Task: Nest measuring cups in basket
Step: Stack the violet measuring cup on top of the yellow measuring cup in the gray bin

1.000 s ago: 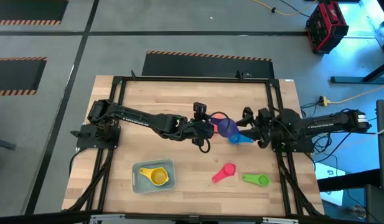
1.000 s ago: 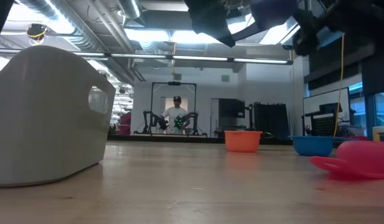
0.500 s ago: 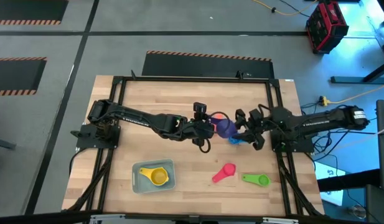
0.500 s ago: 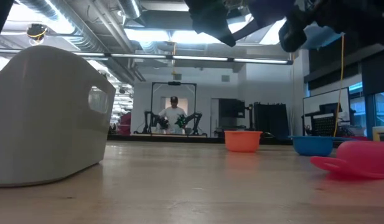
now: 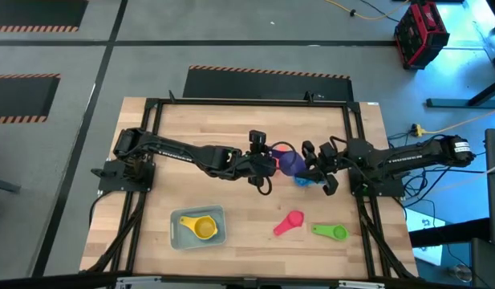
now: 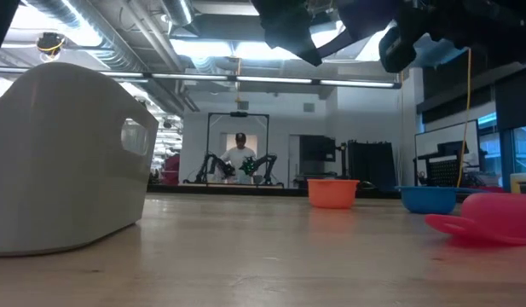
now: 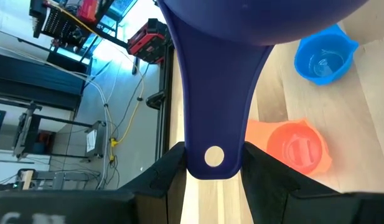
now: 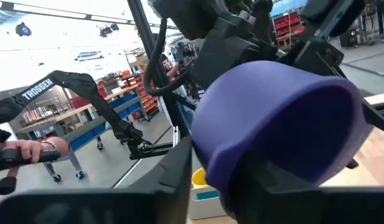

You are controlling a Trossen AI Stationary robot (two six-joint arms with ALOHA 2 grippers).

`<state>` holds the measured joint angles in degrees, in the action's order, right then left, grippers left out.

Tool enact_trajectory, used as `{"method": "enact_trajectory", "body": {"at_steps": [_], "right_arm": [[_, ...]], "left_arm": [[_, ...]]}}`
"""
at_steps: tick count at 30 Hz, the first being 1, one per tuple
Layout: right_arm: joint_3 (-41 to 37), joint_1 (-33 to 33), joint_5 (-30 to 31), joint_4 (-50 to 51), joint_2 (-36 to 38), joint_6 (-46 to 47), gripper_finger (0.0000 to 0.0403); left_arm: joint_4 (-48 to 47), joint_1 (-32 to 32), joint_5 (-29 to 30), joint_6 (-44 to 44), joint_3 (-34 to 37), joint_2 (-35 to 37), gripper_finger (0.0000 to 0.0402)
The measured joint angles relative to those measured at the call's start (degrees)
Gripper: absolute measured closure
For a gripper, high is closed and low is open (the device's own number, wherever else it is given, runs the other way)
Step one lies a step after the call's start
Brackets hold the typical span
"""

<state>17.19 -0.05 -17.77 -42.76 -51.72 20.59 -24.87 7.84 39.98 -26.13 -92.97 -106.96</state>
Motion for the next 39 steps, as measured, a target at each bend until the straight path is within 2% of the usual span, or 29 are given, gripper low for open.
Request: {"method": "enact_trajectory", "body": {"at_steps": [6, 11, 22, 36, 39], "right_arm": [[0.2, 0.07, -0.91, -0.43, 0.0, -2.01, 0.0376], [0.17, 0.04, -2.57, -0.38, 0.0, -3.08, 0.0376], [0.04, 0.0, -10.69, -0.29, 0.0, -11.91, 0.0375], [-0.11, -0.02, -12.1, -1.48, 0.53, -13.39, 0.0375], [-0.11, -0.04, -12.12, -1.58, 0.5, -13.39, 0.0376]], "left_arm": [[0.66, 0.0, -1.37, -0.11, 0.0, -0.13, 0.0276], [0.45, 0.04, -2.0, 0.02, 0.0, -0.13, 0.0275], [-0.26, 2.39, -1.89, -0.12, -0.04, 1.26, 0.0275], [-2.79, 2.74, -0.5, 0.34, 0.13, 2.23, 0.0278], [-2.02, 2.85, 2.98, 0.55, 0.11, 2.34, 0.0278]]}}
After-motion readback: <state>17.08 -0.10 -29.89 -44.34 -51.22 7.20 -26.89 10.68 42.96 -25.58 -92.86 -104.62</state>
